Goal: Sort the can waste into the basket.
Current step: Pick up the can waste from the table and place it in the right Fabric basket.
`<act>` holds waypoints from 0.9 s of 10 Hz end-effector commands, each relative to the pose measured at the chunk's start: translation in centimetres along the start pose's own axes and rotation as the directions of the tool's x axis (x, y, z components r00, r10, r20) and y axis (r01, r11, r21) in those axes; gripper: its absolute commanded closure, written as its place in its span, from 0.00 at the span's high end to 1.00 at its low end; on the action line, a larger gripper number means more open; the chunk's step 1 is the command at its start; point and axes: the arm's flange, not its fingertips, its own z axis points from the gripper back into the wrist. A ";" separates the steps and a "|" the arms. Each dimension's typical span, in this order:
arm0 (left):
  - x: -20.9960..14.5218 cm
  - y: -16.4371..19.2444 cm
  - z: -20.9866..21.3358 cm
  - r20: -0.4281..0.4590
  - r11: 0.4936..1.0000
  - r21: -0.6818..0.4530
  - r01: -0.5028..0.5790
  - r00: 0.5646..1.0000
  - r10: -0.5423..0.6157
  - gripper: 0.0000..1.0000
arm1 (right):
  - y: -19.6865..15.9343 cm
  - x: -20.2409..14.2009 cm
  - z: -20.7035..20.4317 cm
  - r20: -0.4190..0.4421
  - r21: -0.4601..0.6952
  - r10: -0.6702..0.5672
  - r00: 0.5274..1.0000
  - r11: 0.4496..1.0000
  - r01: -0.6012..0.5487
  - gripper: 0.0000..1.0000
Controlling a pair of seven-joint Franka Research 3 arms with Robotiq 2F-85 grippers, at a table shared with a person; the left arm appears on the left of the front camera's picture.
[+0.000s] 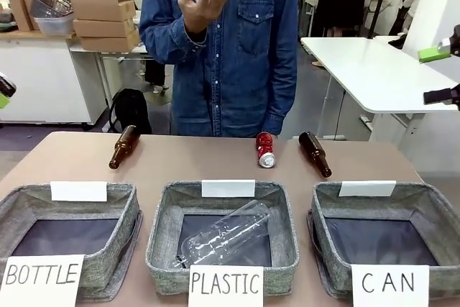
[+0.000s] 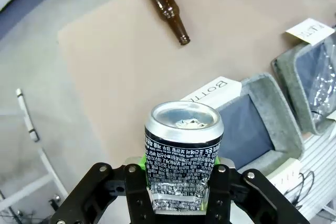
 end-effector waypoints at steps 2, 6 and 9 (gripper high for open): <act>1.2 1.3 0.1 -0.017 0.999 0.018 -0.044 0.999 0.045 0.00 | 0.0 0.3 -0.1 0.005 0.032 0.023 1.000 0.999 -0.023 1.00; 5.0 -8.2 -0.8 0.076 0.945 -0.101 0.311 0.949 -0.305 0.38 | 0.0 0.3 -0.1 0.005 0.032 0.023 1.000 0.999 -0.023 1.00; 3.2 -6.3 -0.3 0.062 0.958 -0.092 0.271 0.962 -0.266 0.38 | 0.0 0.3 -0.1 0.005 0.032 0.023 1.000 0.999 -0.023 1.00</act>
